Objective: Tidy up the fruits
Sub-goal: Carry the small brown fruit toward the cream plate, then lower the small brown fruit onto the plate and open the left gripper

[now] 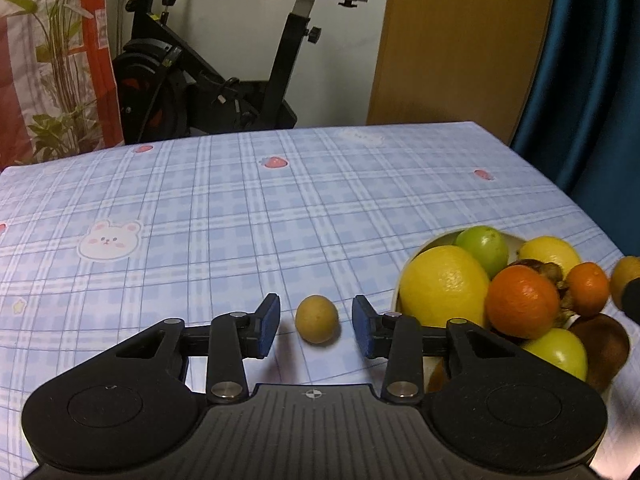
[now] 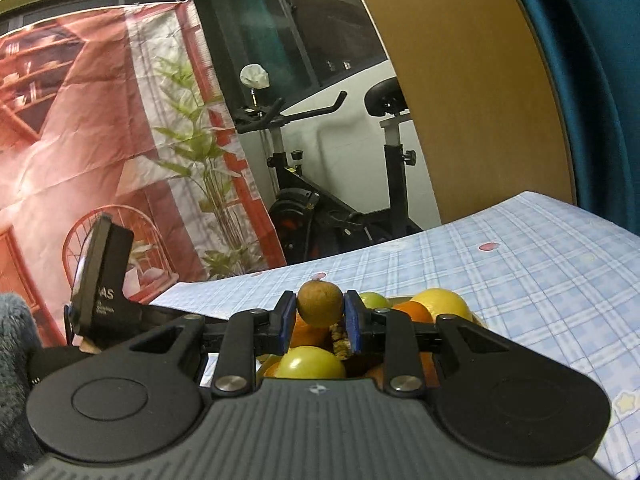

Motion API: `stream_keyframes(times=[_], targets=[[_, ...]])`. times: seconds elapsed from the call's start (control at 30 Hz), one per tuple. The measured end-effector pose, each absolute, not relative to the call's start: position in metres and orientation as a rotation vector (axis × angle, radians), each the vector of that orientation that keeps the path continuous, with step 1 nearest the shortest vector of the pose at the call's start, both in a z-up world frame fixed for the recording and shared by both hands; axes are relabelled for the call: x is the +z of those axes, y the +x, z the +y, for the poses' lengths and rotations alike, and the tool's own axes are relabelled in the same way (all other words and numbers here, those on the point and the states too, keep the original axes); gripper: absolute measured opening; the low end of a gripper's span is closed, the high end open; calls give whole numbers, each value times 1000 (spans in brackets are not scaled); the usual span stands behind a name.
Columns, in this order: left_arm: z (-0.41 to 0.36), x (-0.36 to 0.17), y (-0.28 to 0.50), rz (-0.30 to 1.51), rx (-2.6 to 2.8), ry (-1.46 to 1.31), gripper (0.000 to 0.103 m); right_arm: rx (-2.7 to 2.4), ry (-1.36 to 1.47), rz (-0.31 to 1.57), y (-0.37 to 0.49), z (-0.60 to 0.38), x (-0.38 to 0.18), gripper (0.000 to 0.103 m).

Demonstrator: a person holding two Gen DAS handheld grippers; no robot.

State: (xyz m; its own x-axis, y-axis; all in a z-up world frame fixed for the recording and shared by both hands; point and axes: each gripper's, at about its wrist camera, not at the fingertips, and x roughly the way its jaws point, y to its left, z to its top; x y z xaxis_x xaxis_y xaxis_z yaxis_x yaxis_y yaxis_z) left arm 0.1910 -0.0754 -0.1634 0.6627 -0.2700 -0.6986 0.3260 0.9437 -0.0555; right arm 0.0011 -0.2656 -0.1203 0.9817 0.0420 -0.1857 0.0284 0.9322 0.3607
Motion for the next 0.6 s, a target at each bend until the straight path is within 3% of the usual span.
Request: stream_keyframes(times=[0.17, 0.6], targets=[[-71, -165, 196, 795, -338, 80, 26, 3, 386, 186, 1, -269, -120, 28], [-66, -133, 169, 706, -395, 35, 26, -50, 382, 178, -1, -274, -120, 28]])
